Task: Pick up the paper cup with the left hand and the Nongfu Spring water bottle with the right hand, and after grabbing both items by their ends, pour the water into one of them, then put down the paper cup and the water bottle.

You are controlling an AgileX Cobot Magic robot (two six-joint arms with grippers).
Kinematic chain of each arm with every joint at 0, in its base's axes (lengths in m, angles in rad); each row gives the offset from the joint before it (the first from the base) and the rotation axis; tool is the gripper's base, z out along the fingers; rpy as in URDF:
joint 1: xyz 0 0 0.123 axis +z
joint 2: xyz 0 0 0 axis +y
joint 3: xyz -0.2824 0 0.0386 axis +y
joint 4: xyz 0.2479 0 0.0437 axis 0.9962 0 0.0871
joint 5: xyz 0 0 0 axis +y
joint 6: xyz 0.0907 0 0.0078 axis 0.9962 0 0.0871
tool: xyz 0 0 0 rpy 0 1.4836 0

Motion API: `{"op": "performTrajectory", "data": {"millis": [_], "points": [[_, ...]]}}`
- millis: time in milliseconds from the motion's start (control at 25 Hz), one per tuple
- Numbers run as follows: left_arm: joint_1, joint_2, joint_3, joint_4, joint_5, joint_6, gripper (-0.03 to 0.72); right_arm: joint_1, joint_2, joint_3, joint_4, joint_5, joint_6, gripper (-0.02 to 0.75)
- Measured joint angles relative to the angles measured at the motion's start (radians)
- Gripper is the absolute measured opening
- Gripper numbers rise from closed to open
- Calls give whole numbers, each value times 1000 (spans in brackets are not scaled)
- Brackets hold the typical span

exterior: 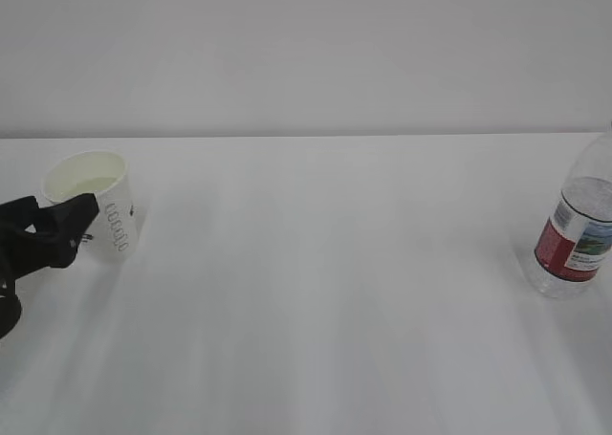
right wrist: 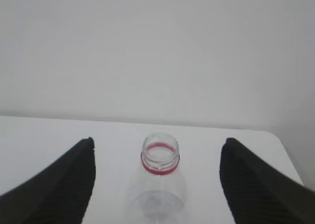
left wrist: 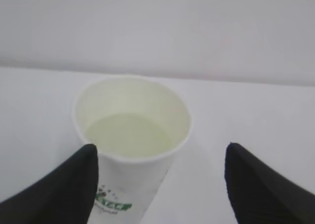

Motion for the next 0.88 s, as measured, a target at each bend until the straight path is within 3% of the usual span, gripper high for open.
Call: {"op": "performTrajectory", "data": {"millis": [600, 880], "points": [[0, -269, 7, 53, 0, -7, 582, 0, 0, -132, 0, 71, 0, 593], [0, -407, 8, 56, 124, -54, 580, 0, -55, -165, 0, 97, 0, 593]]}}
